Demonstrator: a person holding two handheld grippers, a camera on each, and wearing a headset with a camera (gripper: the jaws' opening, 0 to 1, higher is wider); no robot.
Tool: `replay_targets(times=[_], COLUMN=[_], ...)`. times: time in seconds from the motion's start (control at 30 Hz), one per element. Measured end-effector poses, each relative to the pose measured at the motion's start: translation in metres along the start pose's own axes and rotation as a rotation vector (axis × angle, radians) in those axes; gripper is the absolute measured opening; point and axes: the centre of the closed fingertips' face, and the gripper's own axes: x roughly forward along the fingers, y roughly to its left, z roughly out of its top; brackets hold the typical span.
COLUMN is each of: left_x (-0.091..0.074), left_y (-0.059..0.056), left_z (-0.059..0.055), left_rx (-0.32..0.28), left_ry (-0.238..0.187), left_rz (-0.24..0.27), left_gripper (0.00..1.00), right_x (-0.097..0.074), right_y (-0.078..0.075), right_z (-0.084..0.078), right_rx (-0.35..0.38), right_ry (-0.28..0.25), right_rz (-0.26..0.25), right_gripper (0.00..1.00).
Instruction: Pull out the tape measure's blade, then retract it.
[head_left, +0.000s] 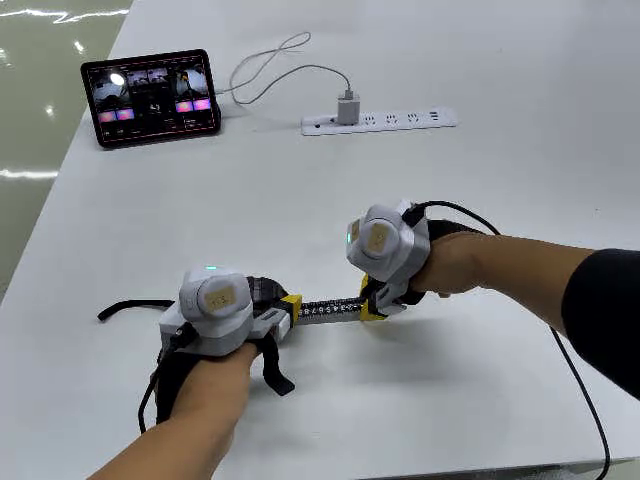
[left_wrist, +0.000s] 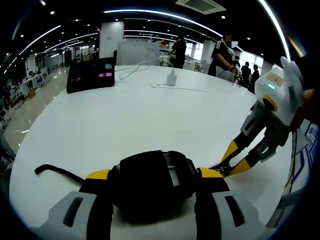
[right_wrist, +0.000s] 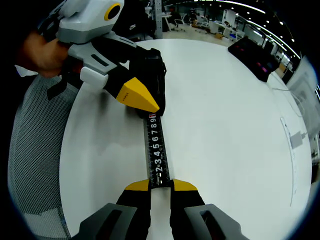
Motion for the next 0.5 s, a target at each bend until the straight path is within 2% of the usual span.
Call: replay_targets(times=[0.5], left_x=[0.0001], left_y=[-0.0006], left_z=[0.0], left_rx=[0.01], left_ry=[0.001], left_rz=[0.003], left_gripper=[0.62], right_x=[0.0034], right_y=[0.0001], right_z=[0.0085], right_rx=[-0.013], right_ry=[-0.014], right_rz=[-0.004], right_gripper=[0.1])
